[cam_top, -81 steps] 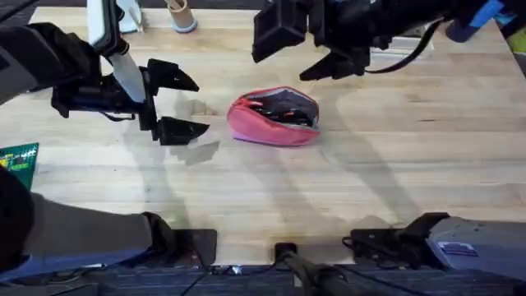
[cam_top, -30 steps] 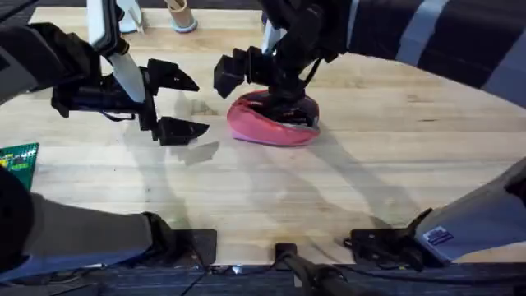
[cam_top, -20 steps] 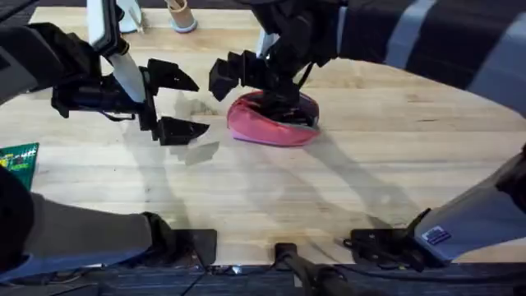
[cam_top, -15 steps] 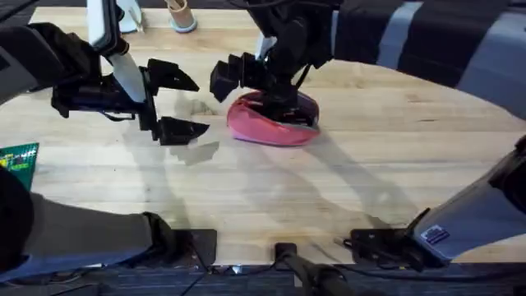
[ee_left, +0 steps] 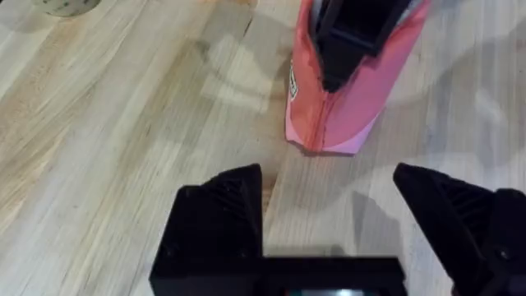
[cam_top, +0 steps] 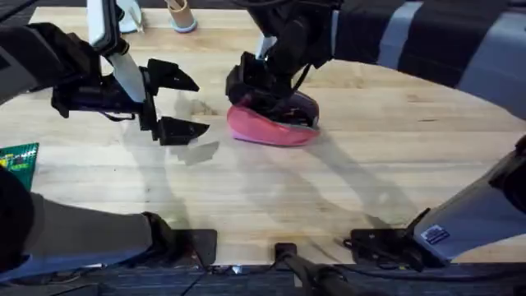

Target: Unzip the bag, pick up the pens from the table one at a time and place them inside, then zip the bag closed.

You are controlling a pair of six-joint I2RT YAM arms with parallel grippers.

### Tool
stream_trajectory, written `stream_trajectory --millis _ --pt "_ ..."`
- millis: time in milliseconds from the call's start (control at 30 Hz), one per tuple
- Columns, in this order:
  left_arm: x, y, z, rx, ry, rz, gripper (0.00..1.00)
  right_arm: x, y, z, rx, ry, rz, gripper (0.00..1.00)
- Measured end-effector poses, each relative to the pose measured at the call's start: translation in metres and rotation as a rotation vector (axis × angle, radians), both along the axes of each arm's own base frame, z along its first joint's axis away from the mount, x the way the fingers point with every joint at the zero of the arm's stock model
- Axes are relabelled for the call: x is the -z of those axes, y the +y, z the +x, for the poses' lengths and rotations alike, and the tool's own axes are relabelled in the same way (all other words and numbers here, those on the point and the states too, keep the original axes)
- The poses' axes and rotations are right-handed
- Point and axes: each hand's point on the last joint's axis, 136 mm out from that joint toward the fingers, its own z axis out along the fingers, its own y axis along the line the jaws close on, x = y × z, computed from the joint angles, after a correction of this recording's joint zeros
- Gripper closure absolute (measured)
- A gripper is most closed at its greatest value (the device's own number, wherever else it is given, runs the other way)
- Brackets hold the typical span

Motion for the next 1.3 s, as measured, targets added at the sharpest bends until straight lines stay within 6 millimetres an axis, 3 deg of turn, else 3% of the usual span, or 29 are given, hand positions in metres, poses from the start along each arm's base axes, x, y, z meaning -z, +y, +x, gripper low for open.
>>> stream_trajectory --millis 67,100,533,867,1300 --pt "0.0 0.0 0.0 0.0 0.0 0.0 0.006 0.0 0.001 0.001 0.01 0.003 0.005 0.942" --pt "0.0 0.0 0.0 0.0 0.0 0.0 0.007 0.0 0.001 0.001 0.012 0.003 0.005 0.96" --pt "0.0 0.0 0.0 0.0 0.0 0.0 0.007 -0.003 0.002 -0.001 0.002 0.003 0.014 0.972" --pt "0.0 0.0 0.0 0.0 0.0 0.0 0.007 -0.034 -0.004 -0.001 -0.068 -0.112 0.016 0.97" --pt "0.0 0.0 0.0 0.0 0.0 0.0 0.007 -0.034 -0.006 0.001 -0.129 -0.16 -0.009 0.97"
